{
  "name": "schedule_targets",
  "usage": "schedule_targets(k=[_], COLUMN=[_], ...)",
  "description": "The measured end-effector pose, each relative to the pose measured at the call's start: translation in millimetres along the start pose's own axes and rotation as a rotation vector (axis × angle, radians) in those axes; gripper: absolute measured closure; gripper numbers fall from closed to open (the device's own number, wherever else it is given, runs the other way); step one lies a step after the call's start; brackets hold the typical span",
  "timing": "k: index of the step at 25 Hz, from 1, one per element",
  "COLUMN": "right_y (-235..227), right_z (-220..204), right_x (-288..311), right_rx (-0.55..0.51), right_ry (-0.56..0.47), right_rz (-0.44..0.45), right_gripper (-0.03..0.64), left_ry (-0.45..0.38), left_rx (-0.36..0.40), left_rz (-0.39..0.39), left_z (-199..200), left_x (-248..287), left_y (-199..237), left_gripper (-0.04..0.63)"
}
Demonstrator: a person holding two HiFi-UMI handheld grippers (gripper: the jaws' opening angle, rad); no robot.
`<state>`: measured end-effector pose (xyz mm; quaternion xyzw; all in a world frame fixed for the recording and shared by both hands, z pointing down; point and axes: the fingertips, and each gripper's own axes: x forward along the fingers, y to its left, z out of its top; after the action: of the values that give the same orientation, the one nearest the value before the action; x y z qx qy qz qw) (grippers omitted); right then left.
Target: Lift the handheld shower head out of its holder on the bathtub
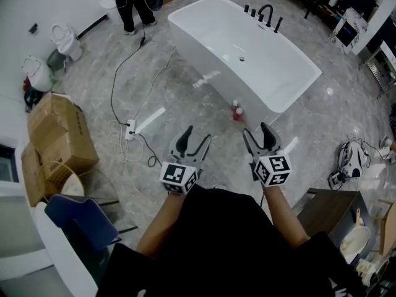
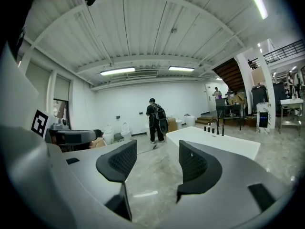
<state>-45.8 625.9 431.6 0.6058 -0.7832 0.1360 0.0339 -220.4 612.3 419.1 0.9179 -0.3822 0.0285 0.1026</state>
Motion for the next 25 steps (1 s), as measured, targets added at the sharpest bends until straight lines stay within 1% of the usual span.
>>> schedule_targets(k=[2,5,11,15,20,25], right_y=[1,5,10,10,12,9], right_z=[-4,-11,-21,-26,-30,-35], right_x=[0,-1,-2,2,18,53], right_rx=[0.012,0.031,0.047,0.052,0.053,0.061], right_ry=[0.011,0.032,0.046,0.048,0.07,0.095], right_rz=[0.001,0.021,0.07,0.09,0.114,0.116], right_gripper=[0.365,0.362,0.362,0.362,0.362,0.362], left_ry=[-0.022,-0.049,-0.024,-0.016,-0.015,-0.016], left_rx=[-0.007,-0.004,0.005,0.002,-0.009,-0.033], left_rz=[0.001,-0.006,0.003,0.024,0.048,0.048], left_z=[2,3,-6,-12,-13,-16], left_x=[-1,0,3,3,8,26], left_y=[1,-3,-9,-5,12,41], left_gripper=[0.318,0.307,0.299,0.298,0.298,0.298])
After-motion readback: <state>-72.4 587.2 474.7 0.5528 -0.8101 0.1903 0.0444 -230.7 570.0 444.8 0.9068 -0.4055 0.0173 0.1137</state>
